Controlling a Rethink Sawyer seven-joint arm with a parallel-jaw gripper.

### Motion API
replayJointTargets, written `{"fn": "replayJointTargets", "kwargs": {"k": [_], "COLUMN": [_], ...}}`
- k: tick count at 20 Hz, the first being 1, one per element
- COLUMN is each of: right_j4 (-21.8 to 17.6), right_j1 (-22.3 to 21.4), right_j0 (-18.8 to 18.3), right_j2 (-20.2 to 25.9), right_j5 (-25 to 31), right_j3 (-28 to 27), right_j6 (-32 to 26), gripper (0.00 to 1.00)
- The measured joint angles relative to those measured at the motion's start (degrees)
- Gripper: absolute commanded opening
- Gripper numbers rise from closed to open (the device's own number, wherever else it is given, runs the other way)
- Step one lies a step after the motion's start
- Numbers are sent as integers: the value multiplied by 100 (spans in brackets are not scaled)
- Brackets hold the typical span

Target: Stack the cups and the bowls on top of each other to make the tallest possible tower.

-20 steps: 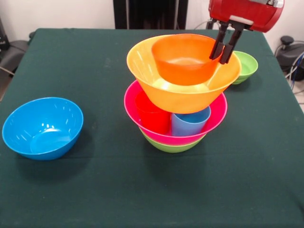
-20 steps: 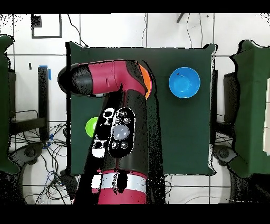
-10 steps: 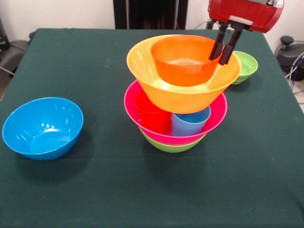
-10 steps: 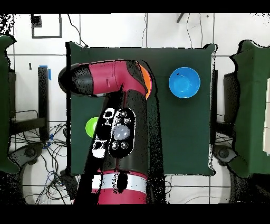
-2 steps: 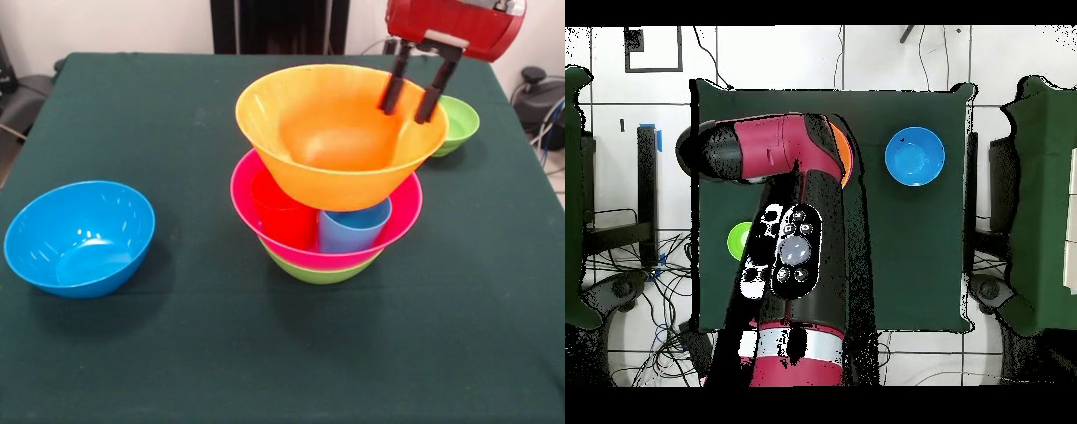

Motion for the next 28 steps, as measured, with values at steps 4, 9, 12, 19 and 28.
{"fn": "replayJointTargets", "kwargs": {"k": [4,9,12,19,28], "right_j4": [-5,-5,-4,-5,4], "right_j1": [2,3,4,7,-1], "right_j0": [12,65,83,104,105], "right_j2": [-18,-91,-131,-240,-263], "right_j5": [-48,-189,-283,-300,-300], "right_j3": [0,0,-1,-1,0], "right_j6": [0,0,0,0,0], "gripper": [100,100,100,100,100]}}
